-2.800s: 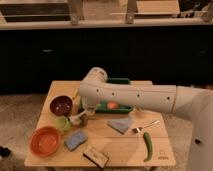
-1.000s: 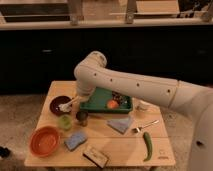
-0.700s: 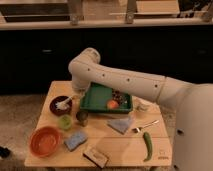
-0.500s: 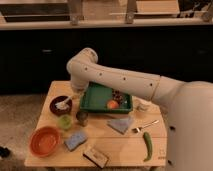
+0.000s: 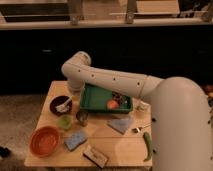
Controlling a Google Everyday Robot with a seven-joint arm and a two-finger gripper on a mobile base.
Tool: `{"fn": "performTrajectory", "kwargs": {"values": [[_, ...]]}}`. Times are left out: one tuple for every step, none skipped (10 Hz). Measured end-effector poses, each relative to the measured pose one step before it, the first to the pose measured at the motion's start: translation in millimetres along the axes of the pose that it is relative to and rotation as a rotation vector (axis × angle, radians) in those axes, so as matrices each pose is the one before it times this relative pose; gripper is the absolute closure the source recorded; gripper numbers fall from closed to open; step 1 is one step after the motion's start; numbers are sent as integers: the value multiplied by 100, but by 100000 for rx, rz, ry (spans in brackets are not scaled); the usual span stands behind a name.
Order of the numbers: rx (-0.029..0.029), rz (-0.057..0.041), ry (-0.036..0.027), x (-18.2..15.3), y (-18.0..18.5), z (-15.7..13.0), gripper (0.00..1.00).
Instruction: Wipe purple bowl with brush
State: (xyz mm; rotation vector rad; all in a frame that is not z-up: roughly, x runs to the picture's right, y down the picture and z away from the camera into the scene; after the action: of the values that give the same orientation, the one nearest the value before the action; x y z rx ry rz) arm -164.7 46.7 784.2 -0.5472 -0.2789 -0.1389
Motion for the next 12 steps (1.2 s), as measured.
{"fn": "performTrajectory", "kwargs": {"values": [[-704,219,391,33,-72,384,100],[-1173,261,490,-25,-126,583,100],[-753,283,345,36,-139,337,100],[-572,344,319,125,-134,261,100],[-638,525,376,225,-181,248,100],[-808,340,532,186,-112,325,100],[-505,37,484,-20,-144,225,100],[-590,-82,963,21,-72,236,100],[-391,13,1097,78,-155,217,100],[-186,359,1198,228,-216,80,100],[81,478,775,231,-262,20,100],[419,1002,754,377,-574,-48,100]]}}
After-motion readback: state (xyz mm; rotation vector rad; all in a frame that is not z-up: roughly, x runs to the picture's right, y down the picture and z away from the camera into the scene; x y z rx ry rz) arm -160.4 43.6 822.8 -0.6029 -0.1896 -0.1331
